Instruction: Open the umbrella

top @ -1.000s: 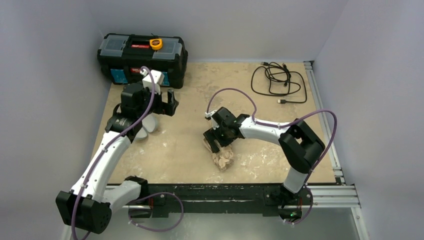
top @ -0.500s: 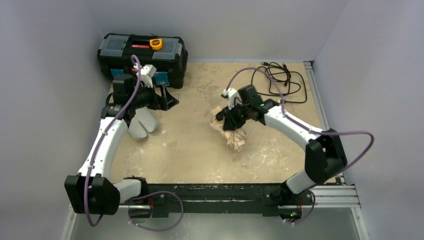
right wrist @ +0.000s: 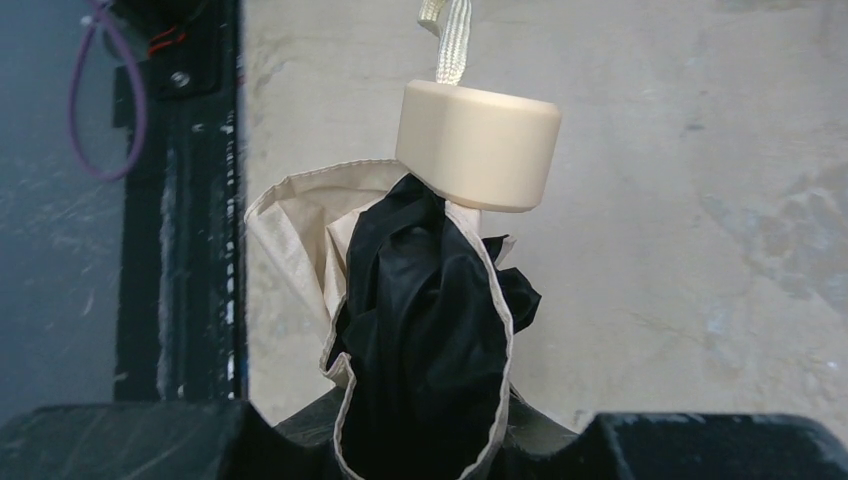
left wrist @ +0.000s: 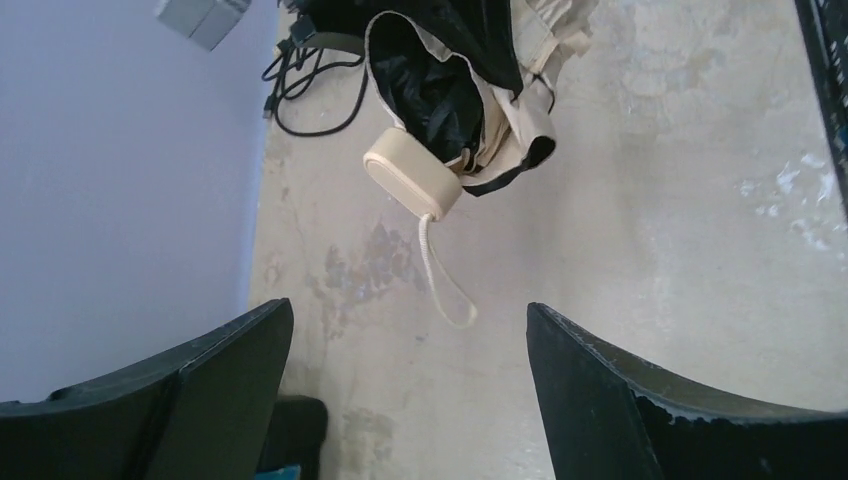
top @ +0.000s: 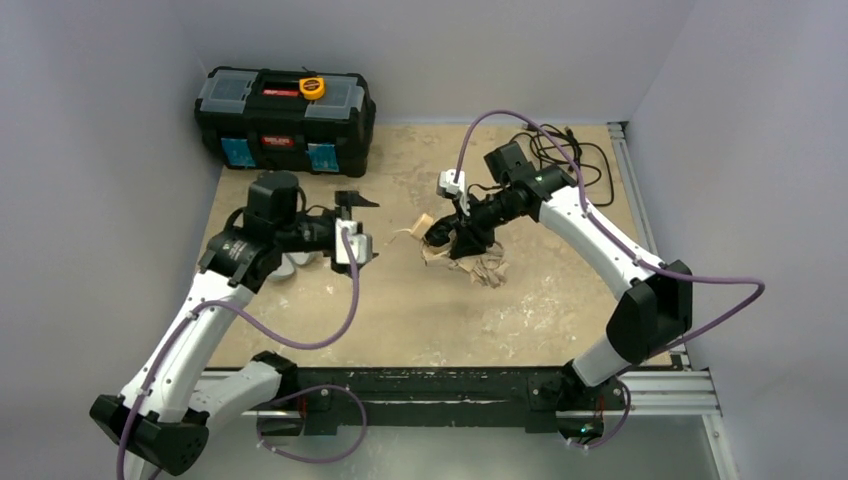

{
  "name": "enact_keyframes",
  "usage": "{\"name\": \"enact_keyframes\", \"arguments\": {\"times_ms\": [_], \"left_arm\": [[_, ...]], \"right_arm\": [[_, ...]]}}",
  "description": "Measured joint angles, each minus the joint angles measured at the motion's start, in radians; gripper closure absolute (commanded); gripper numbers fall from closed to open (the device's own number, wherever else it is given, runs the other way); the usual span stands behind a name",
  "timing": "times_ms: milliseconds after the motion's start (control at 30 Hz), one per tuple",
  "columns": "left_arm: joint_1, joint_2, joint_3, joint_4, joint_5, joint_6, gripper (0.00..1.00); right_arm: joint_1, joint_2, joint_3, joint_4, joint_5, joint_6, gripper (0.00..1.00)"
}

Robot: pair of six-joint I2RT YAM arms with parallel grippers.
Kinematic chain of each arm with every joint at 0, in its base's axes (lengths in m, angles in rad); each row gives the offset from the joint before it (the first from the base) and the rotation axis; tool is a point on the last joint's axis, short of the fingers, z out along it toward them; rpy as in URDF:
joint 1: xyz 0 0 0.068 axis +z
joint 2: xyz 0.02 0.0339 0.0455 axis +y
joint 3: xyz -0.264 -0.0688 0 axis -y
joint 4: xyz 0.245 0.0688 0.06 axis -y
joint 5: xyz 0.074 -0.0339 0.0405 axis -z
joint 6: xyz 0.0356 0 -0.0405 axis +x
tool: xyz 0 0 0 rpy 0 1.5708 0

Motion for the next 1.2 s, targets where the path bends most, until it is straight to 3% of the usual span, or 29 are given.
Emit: {"name": "enact_keyframes", "arguments": {"times_ms": [133,300,567,1033,1200], "left_arm": [[-0.091,0.006,-0.085,0.049,-0.062,0.206,0.09],[-0.167,0.053,-0.115,0.064,-0.136,0.343,0.13],[-0.254,0.119,-0.076,0.048,-0.206,0.417,0.22],[-0.320,0.149,-0.021,-0.107,-0.262,0.475,0.17],[-0.352,0.180,0.015,-0.167,-0.247,0.476,0.26]], "right_arm": [[0.018,0.057,0.071,-0.163,-0.077,-0.092,1.00],[0.051,0.127,0.099,-0.267,-0.161,-0.119,1.00],[0.117,0.135,0.101,-0.286,-0.166,-0.070,1.00],[0.119,0.135,0.102,-0.263,-0.159,0.000,1.00],[0.119,0.135,0.102,-0.235,-0.160,0.003,1.00]]}}
